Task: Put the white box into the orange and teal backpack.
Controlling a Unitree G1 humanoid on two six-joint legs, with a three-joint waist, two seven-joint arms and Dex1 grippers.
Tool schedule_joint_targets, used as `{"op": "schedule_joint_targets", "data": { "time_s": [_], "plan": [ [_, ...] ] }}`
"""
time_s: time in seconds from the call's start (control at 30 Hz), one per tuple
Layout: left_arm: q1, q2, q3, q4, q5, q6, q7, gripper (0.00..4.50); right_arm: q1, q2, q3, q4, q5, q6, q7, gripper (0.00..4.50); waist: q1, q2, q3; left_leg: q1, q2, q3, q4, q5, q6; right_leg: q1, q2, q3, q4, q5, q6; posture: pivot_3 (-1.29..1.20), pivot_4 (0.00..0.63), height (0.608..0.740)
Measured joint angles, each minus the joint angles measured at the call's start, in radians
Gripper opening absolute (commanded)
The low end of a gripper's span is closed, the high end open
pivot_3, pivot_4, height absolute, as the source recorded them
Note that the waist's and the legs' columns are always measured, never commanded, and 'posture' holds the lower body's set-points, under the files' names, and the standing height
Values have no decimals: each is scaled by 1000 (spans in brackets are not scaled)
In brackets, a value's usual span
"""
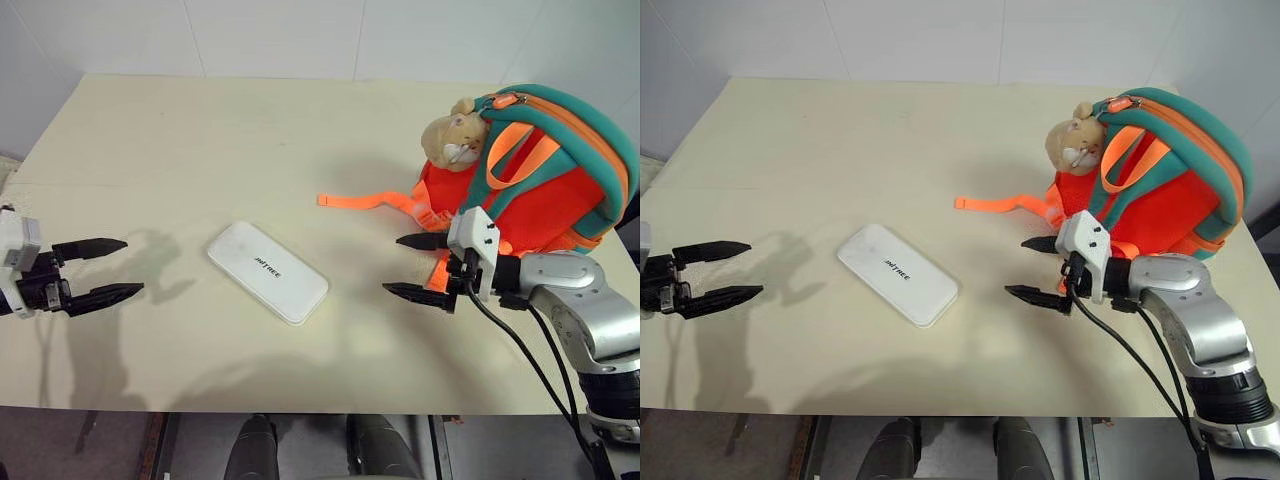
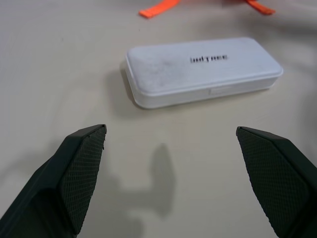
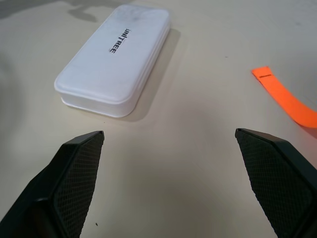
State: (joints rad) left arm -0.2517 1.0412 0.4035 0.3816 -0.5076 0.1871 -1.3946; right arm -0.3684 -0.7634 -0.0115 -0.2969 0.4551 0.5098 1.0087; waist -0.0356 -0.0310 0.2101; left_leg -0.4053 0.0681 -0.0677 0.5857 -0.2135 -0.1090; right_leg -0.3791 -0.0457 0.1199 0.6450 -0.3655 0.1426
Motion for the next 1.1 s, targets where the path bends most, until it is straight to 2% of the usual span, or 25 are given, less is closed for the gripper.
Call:
{"op": "schedule_joint_targets", "data": {
  "time_s": [0.17, 0.57, 0.7, 0.77, 1.03, 1.07, 1.1],
  "plan": [
    [-98, -6, -32, 63, 28, -65, -13, 4500, 0, 34, 2, -65, 31, 24, -41, 4484, 1, 0, 0, 0, 0, 0, 2, 0, 0, 0, 0, 0, 1, 0, 0, 0, 150, 740],
    [-126, -49, -97, 43, 82, -74, 73, 4500, 17, 50, 11, -143, 58, 90, -104, 4484, 3, 0, 0, 0, 0, 0, 5, 0, 0, 1, 0, 0, 4, 0, 1, 0, 150, 740],
    [-164, -61, -131, 69, 107, -81, 85, 3598, 27, 67, 50, -168, 44, 119, -157, 3577, 3, 0, 0, 0, 0, 0, 5, 0, 0, 1, 0, 0, 4, 0, 1, 0, 150, 740],
    [-189, -69, -145, 79, 115, -89, 86, 2965, 34, 67, 75, -186, 37, 124, -163, 2860, 5, 0, 0, 0, 0, 0, 5, 0, 0, 1, 0, 0, 4, 0, 1, 0, 150, 740],
    [-404, -135, -226, 319, 184, -125, 78, 330, 52, 90, 139, -221, -18, 140, -240, 12, 7, -1, 0, 0, 0, -1, 7, 0, 0, 1, 1, -1, 7, 0, 1, 0, 150, 740],
    [-435, -142, -234, 356, 196, -127, 79, 41, 52, 91, 157, -222, -30, 145, -247, 0, 7, -1, 0, 0, 0, -1, 8, 0, 0, 1, 1, -1, 7, 0, 1, 0, 150, 740],
    [-465, -148, -243, 394, 207, -135, 82, 41, 52, 93, 172, -222, -39, 149, -254, 0, 6, -1, 0, 0, 0, -1, 8, 0, 0, 1, 1, -1, 7, 0, 1, 0, 150, 740]
  ]
}}
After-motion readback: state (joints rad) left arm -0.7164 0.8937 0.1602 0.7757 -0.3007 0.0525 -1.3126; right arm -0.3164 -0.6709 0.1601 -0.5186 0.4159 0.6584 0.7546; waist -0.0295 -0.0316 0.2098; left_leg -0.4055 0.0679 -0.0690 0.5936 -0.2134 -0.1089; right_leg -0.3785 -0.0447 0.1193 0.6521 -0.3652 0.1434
